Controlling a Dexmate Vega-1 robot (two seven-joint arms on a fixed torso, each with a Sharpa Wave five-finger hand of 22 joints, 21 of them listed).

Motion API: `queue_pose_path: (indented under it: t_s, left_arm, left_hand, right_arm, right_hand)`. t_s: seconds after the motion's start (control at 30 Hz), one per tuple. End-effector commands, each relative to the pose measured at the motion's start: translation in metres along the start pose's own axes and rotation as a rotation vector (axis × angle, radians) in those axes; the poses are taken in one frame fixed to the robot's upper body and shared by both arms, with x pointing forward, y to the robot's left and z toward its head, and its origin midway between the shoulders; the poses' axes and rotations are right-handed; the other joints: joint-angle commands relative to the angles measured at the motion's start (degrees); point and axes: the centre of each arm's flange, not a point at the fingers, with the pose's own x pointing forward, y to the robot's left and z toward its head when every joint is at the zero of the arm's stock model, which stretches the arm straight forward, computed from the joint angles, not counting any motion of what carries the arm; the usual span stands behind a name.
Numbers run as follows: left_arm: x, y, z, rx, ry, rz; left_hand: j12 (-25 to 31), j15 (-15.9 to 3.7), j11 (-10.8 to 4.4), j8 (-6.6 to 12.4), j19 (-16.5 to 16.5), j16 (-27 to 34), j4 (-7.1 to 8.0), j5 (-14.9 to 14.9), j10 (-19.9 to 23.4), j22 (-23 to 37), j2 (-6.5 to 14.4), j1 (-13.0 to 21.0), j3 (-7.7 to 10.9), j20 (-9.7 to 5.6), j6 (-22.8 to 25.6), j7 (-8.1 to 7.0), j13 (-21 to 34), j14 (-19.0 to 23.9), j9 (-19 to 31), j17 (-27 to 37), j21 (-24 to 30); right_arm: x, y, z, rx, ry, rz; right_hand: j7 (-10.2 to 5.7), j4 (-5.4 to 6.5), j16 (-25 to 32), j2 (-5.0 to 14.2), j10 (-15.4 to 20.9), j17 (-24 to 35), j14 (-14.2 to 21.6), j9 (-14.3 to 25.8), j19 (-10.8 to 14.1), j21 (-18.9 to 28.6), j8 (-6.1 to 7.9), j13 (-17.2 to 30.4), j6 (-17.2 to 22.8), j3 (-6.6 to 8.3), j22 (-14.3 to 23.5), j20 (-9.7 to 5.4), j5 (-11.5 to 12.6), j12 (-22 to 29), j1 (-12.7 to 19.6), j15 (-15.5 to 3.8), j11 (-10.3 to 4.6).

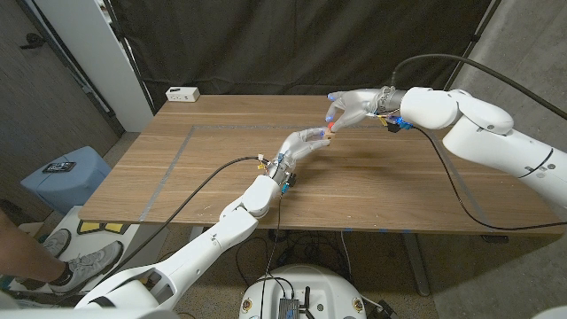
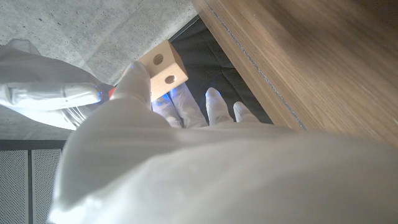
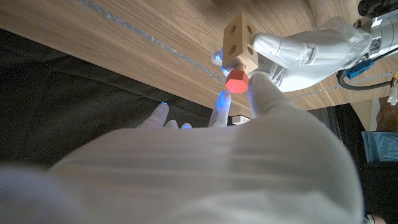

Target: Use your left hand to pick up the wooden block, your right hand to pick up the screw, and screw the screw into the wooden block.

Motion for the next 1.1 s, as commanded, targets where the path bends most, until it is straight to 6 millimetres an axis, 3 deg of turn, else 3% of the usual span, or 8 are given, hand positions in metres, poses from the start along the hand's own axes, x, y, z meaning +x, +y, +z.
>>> queue_pose_path:
  t_s: [0.03, 0.57, 1.1]
  left_arm:
    - [0.002, 0.0009, -0.002, 0.001, 0.006, 0.0]
    - [0.0043, 0.0014, -0.0039, 0.002, 0.01, -0.001]
    - [0.0039, 0.0008, -0.0038, 0.002, 0.008, 0.001]
  left_hand:
    - [0.14, -5.64, 0.01, 0.47, -0.29, -0.01, -0.03, 0.03, -0.16, 0.11, 0.45, 0.33, -0.08, -0.01, 0.31, -0.39, 0.1, 0.04, 0.22, 0.17, 0.31]
    - [0.18, -5.59, 0.01, 0.45, -0.25, -0.02, -0.07, 0.02, -0.12, 0.11, 0.38, 0.36, -0.11, -0.1, 0.28, -0.39, 0.11, 0.04, 0.22, 0.15, 0.34]
    - [0.18, -5.66, 0.02, 0.48, -0.2, 0.0, -0.08, 0.03, -0.13, 0.11, 0.46, 0.43, -0.11, -0.08, 0.34, -0.36, 0.11, 0.05, 0.22, 0.15, 0.37]
  right_arm:
    - [0.0028, 0.0009, -0.0041, 0.005, 0.018, 0.001]
    - [0.003, 0.0022, -0.0056, 0.004, 0.041, 0.01]
    - [0.0021, 0.0026, 0.0005, 0.008, 0.063, 0.011]
  right_hand:
    - [0.02, 0.16, 0.38, -0.37, 0.28, 0.16, 0.18, 0.33, 0.32, 0.51, 0.47, 0.09, 0.69, 0.59, 0.2, 0.07, -0.15, 0.21, 0.41, 0.1, 0.03]
    - [0.84, 0.47, 0.45, -0.68, 1.02, 0.3, 0.38, 0.73, 0.49, 0.46, 0.98, 0.12, 1.09, 0.47, 0.21, 0.18, -0.5, 0.31, -0.08, 0.26, 1.06]
    - [3.26, 1.08, 0.45, -1.11, 1.31, 0.51, 0.4, 1.37, 0.61, 0.37, 1.48, 0.18, 0.79, -0.05, 0.23, 0.39, -1.09, 0.13, -1.54, 1.0, 3.23]
